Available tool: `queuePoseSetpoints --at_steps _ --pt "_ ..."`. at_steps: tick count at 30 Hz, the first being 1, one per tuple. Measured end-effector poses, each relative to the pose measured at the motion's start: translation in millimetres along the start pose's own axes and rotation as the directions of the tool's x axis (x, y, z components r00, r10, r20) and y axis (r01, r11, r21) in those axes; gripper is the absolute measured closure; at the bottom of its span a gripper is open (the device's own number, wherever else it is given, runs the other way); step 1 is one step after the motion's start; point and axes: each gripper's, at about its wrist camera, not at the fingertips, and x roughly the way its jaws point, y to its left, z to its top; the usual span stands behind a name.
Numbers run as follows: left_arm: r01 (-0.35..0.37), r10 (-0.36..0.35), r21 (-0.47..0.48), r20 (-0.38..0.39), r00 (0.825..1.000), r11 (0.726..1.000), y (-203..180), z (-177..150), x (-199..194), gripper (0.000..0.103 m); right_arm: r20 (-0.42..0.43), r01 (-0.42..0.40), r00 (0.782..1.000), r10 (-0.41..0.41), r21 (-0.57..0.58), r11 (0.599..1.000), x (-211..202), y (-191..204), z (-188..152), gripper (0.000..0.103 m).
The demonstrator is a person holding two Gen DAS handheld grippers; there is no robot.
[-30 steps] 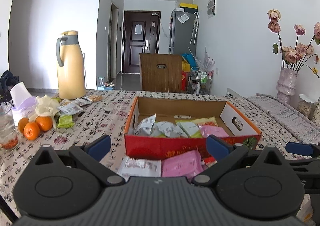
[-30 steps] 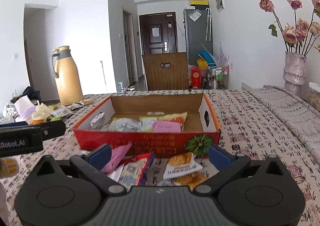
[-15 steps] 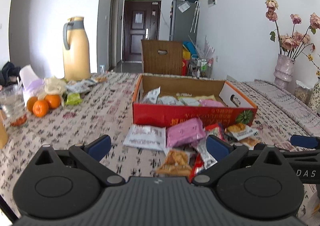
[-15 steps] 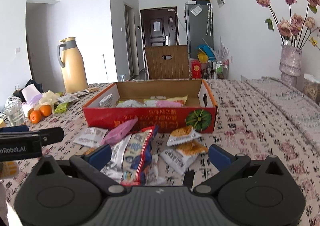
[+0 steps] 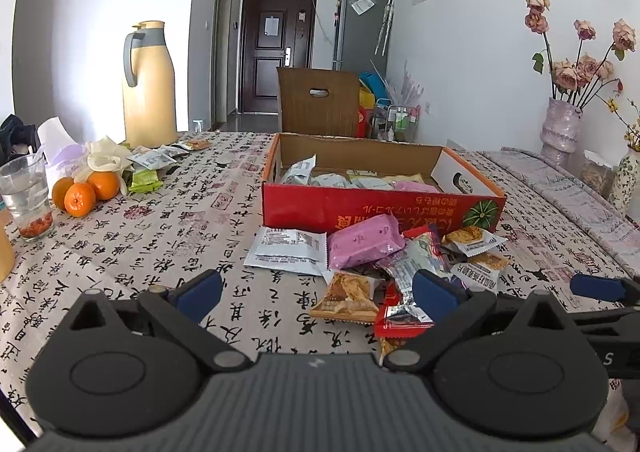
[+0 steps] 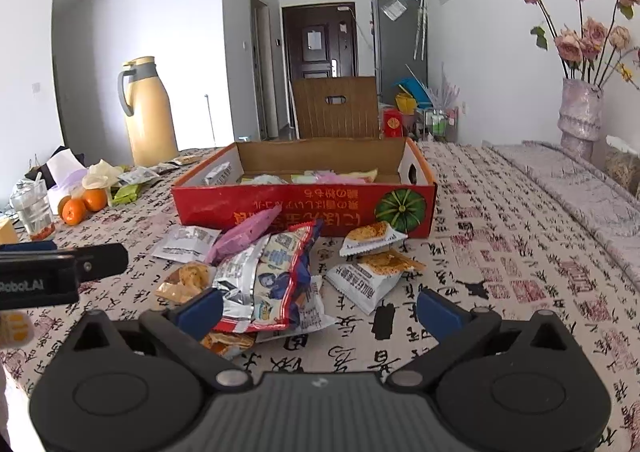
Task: Organize snacks
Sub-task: 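Withdraw both open tools from the box back to the snack pile, then grasp a silver-blue snack bag with the right tool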
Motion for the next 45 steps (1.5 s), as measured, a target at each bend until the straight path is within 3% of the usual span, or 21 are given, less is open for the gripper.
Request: queuePoseSetpoints --at_steps 28,37,40,45 --pt "0.018 -0.020 -0.034 -0.079 0.997 0.999 31 -3 42 0.000 -0.058 -0.007 0.998 0.004 -0.053 0.999 45 24 6 0.000" --pt "0.003 -0.006 -0.036 -0.089 0.996 0.999 38 -2 47 0.000 -0.061 -0.033 0.998 0.027 -0.097 0.995 70 42 19 0.009" --pt "-0.002 -0.002 -0.041 -0.097 0.995 0.999 42 -3 49 0.000 -0.090 -0.039 0.995 0.031 -0.096 0.995 86 48 22 0.017" --pt "-0.011 0.006 -0.044 -0.104 0.995 0.999 47 -4 52 0.000 -0.127 -0.004 0.992 -0.009 -0.105 0.994 108 52 24 0.023"
